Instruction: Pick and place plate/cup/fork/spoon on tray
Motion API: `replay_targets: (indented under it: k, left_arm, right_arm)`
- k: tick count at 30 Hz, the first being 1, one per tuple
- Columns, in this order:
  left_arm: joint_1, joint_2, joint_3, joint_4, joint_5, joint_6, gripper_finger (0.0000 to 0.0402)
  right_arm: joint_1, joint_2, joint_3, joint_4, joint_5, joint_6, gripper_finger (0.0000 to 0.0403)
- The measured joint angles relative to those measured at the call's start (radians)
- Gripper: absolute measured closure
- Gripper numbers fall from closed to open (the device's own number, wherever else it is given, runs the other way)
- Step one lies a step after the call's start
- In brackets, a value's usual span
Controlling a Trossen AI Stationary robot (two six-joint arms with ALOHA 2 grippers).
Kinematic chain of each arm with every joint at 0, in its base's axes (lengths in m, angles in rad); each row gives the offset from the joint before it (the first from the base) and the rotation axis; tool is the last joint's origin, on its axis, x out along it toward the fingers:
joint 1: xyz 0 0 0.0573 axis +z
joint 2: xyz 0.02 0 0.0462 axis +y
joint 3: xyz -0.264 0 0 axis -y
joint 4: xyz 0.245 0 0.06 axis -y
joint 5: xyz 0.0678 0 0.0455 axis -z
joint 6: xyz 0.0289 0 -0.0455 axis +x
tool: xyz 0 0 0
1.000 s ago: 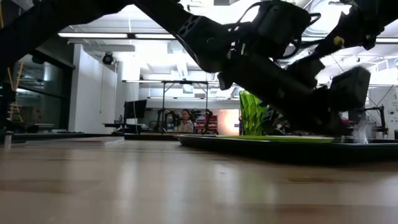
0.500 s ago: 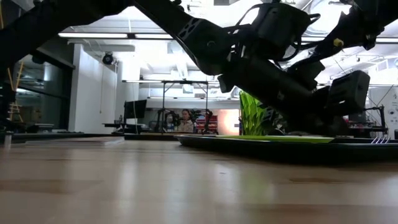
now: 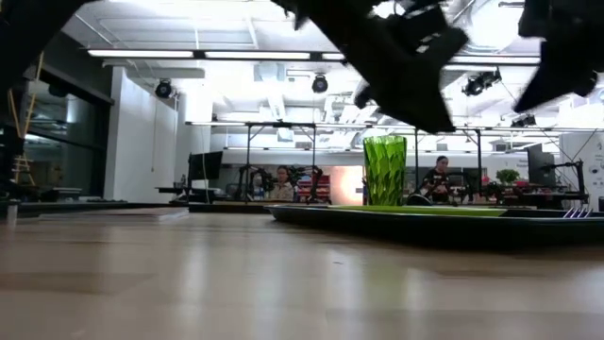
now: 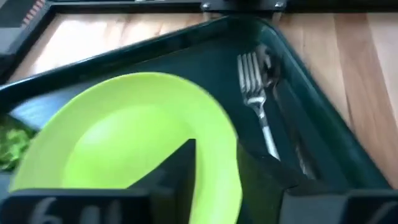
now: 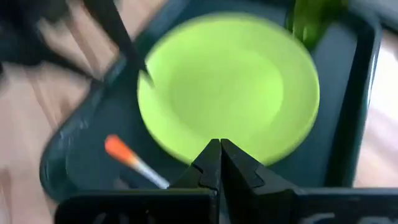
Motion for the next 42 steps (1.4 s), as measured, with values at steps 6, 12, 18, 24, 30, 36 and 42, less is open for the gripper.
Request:
replay_targets:
  k: [6,12,18,24,30,36,42]
  left_arm:
    - [-0.016,-0.235,-0.35,0.13,-0.052,-0.058,0.0388]
    - [-0.035,-0.522,-0.809,0.562,-0.074,-0.165,0.0398]
    - [-0.051,-0.723,-1.058,0.84,-0.068,-0.136,0.0401]
    - [-0.07,-0.792,-1.109,0.904,-0.066,-0.072,0.0401]
    - [-0.072,-0.784,-1.109,0.91,-0.065,-0.051,0.0401]
    - [-0.077,-0.77,-1.109,0.894,-0.066,-0.058,0.0401]
    - [-0.083,-0.764,-1.109,0.894,-0.067,-0.059,0.0401]
  right_arm:
    - [0.001,0.017,-0.035,-0.062,-0.231,0.126,0.0403]
    - [0.0,0.026,-0.16,0.091,-0.398,0.131,0.0403]
    - [-0.006,0.03,-0.213,0.151,-0.468,0.16,0.0403]
    - [-0.006,0.063,-0.228,0.146,-0.52,0.2,0.0403]
    - [-0.016,0.113,-0.228,0.151,-0.489,0.222,0.0403]
    - [-0.062,0.185,-0.228,0.16,-0.483,0.203,0.0403]
    - [-0.104,0.221,-0.227,0.178,-0.478,0.171,0.0403]
